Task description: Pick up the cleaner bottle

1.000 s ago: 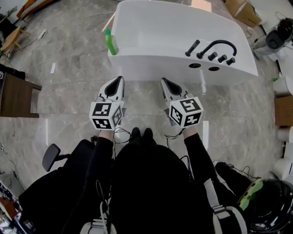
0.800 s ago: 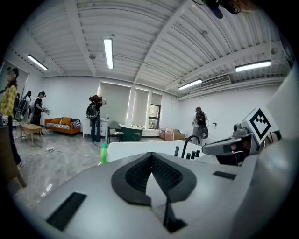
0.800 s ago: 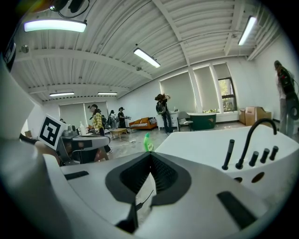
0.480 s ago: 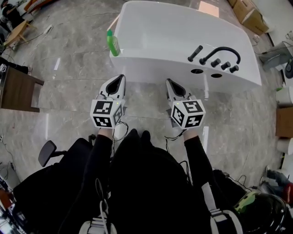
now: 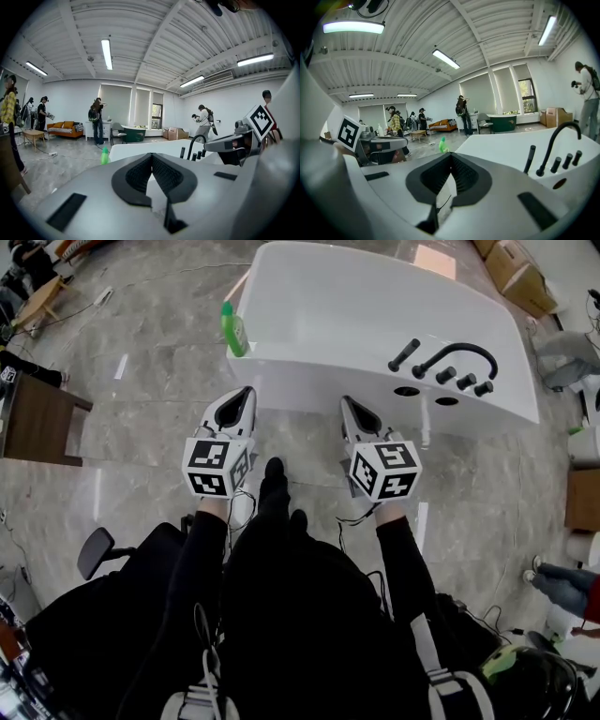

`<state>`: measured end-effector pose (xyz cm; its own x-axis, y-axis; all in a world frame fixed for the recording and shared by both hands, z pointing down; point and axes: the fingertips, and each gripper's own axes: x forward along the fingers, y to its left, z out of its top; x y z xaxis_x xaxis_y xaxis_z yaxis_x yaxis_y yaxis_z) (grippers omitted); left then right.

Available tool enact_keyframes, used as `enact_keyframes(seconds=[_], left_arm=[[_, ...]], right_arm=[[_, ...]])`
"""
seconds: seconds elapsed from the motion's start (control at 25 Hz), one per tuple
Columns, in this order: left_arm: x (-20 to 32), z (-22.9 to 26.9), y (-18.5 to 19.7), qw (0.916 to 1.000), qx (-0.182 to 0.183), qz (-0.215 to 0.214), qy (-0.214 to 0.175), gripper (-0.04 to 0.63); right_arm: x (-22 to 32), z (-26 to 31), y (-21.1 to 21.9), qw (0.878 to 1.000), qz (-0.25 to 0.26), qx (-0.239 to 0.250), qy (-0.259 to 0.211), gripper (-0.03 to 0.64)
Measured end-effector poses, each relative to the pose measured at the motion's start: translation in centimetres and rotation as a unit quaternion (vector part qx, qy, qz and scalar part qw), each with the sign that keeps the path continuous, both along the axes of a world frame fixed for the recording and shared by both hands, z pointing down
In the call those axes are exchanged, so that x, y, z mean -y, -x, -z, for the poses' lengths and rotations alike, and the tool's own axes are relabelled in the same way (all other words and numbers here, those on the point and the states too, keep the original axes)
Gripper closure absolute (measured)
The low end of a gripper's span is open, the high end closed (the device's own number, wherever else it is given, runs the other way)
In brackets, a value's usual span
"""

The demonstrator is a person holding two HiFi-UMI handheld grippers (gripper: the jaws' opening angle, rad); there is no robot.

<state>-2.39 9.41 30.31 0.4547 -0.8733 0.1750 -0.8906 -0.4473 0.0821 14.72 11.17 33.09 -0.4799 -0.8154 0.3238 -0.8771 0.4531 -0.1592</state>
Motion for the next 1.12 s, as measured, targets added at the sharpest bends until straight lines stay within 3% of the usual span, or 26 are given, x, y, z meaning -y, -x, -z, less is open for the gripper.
enact_keyframes(seconds=[0.64, 1.12], left_arm=[[7.5, -2.9, 2.0, 0.9996, -0.004, 0.009, 0.025, 0.588], [14.7, -5.5, 6.7, 0.9979, -0.004, 0.019, 0.062, 0.586]], right_arm=[[6.7, -2.3, 1.8, 0.999, 0.004, -0.018, 0.027, 0.615], [15.0, -4.2, 6.2, 0.997, 0.010, -0.033, 0.062, 0.615]])
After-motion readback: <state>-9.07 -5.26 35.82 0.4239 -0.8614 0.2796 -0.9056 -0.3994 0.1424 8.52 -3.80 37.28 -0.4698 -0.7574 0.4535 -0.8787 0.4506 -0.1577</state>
